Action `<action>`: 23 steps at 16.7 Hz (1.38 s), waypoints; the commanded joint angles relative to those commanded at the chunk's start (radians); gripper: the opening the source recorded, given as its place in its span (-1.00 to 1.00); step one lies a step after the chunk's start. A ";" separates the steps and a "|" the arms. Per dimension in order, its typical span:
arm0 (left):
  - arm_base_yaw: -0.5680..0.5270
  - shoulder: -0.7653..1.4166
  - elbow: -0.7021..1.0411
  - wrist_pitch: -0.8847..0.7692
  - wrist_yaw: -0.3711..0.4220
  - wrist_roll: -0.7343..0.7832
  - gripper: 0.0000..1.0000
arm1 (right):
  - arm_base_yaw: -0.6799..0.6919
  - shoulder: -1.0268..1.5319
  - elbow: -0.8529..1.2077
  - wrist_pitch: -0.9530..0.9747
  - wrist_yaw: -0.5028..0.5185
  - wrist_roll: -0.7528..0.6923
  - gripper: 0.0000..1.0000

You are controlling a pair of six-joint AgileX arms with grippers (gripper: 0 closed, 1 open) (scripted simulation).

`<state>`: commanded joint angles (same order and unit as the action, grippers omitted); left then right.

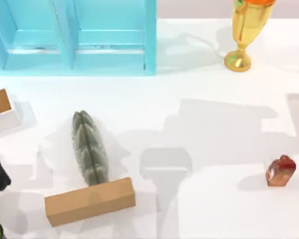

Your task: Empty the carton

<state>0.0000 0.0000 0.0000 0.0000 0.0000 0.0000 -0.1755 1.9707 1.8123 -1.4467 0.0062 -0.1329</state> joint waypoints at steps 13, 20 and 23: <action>0.000 0.000 0.000 0.000 0.000 0.000 1.00 | 0.768 -0.273 -0.605 0.302 0.034 0.764 -1.00; 0.000 0.000 0.000 0.000 0.000 0.000 1.00 | 0.773 -0.265 -0.622 0.322 0.032 0.773 -1.00; 0.000 0.000 0.000 0.000 0.000 0.000 1.00 | 0.778 -0.243 -0.673 0.401 0.033 0.777 -1.00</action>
<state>0.0000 0.0000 0.0000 0.0000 0.0000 0.0000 0.6028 1.7278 1.1394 -1.0460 0.0390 0.6438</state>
